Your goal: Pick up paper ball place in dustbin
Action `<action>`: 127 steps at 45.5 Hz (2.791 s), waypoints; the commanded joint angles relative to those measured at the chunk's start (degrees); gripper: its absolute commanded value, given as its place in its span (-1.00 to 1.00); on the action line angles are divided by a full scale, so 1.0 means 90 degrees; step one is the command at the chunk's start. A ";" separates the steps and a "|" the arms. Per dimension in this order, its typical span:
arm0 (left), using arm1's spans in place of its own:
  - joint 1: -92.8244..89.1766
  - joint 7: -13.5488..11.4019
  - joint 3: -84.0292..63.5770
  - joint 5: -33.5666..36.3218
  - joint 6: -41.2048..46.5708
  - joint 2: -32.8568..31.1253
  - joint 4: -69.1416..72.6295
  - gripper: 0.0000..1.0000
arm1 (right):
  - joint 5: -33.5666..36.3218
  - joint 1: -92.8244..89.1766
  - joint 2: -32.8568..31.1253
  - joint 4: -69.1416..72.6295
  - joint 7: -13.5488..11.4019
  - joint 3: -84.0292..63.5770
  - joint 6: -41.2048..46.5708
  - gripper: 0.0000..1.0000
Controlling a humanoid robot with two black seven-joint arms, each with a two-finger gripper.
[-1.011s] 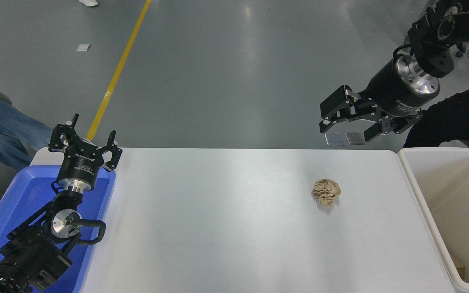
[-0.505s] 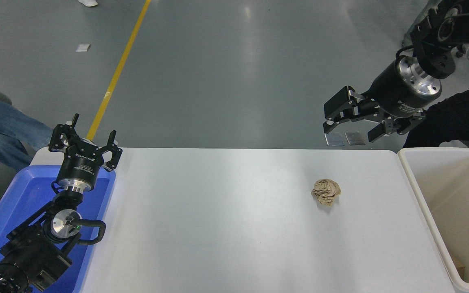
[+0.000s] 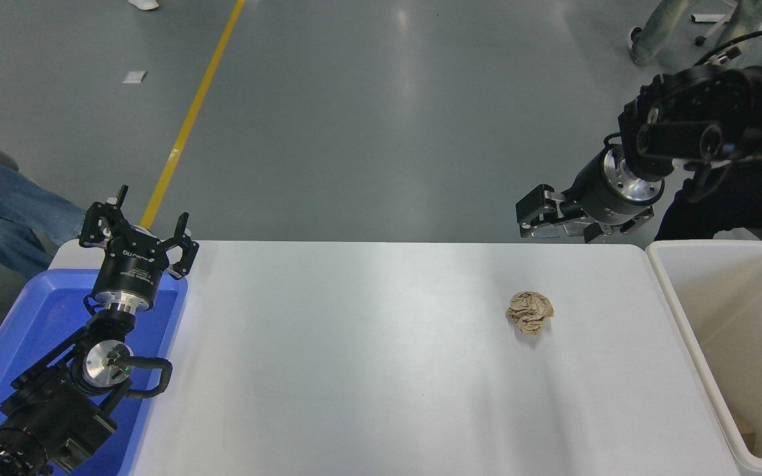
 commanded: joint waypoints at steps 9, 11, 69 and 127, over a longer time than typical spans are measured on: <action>0.0006 -0.0002 0.0000 0.0000 0.0001 0.0000 0.0001 0.96 | 0.0001 -0.1870 0.0319 -0.1196 0.0004 -0.0146 -0.1744 1.00; 0.0006 -0.0002 0.0000 0.0000 0.0001 0.0000 0.0001 0.96 | 0.0001 -0.2016 0.0319 -0.1274 0.0004 -0.0137 -0.1842 1.00; 0.0006 -0.0002 0.0000 0.0000 0.0001 0.0000 0.0001 0.96 | 0.0070 -0.4937 0.0543 -0.3189 0.0034 0.0977 -0.3141 1.00; -0.0004 0.0008 0.0000 0.0000 0.0001 0.0000 0.0001 0.96 | -0.1424 -0.1482 -0.1409 -0.0826 0.0180 0.0488 -0.1688 -1.00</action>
